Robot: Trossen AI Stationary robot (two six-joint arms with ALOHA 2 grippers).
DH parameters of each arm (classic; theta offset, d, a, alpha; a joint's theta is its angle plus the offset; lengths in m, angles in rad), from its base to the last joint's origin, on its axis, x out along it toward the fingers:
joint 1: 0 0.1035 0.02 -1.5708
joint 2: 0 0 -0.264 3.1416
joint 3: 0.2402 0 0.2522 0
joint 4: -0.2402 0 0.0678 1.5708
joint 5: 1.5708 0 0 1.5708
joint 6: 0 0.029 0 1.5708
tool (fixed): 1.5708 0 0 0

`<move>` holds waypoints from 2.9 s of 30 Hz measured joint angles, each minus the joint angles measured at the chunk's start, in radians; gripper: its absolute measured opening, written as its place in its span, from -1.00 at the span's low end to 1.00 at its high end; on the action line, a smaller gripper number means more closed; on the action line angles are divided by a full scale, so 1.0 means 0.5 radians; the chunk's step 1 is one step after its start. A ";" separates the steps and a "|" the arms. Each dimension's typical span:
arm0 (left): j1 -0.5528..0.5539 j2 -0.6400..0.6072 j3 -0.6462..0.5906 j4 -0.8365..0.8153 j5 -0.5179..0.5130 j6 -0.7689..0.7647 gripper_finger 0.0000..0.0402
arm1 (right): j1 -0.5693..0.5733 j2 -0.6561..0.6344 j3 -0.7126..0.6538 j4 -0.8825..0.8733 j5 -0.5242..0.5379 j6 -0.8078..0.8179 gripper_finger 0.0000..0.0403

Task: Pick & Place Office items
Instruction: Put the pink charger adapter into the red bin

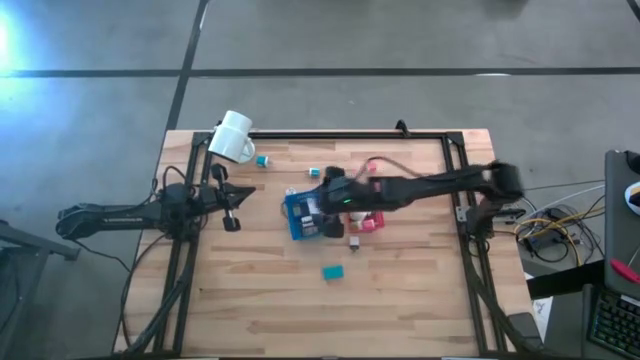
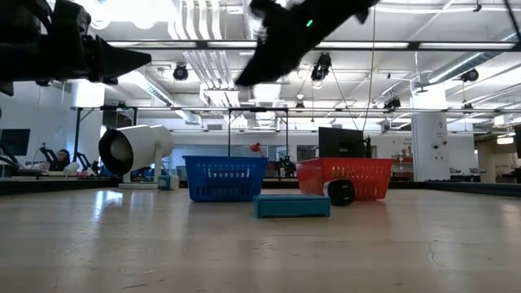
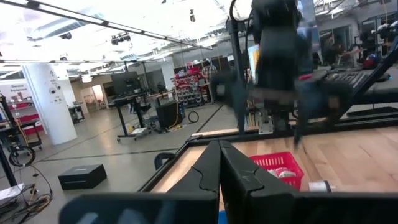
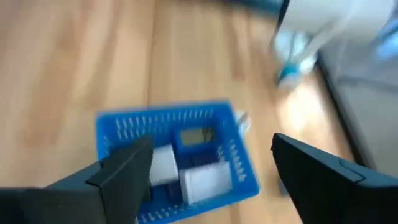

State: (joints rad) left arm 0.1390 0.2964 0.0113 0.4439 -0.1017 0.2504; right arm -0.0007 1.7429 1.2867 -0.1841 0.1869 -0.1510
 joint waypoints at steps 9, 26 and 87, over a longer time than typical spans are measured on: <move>0.000 0.005 0.000 -0.020 -0.001 -0.012 -0.97 | -0.035 -0.859 -1.037 1.084 -0.379 0.124 0.09; 0.000 0.005 0.000 -0.015 0.000 -0.078 -0.97 | -0.112 -1.393 -2.201 2.245 -0.185 0.407 -0.84; 0.004 0.000 -0.001 0.068 -0.065 -0.174 -0.97 | -0.209 -1.113 -1.960 2.109 -0.459 0.295 -0.96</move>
State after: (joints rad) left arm 0.1410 0.2962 0.0109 0.4778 -0.1341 0.1635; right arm -0.1055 1.1862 0.3069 0.8703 -0.0425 -0.0032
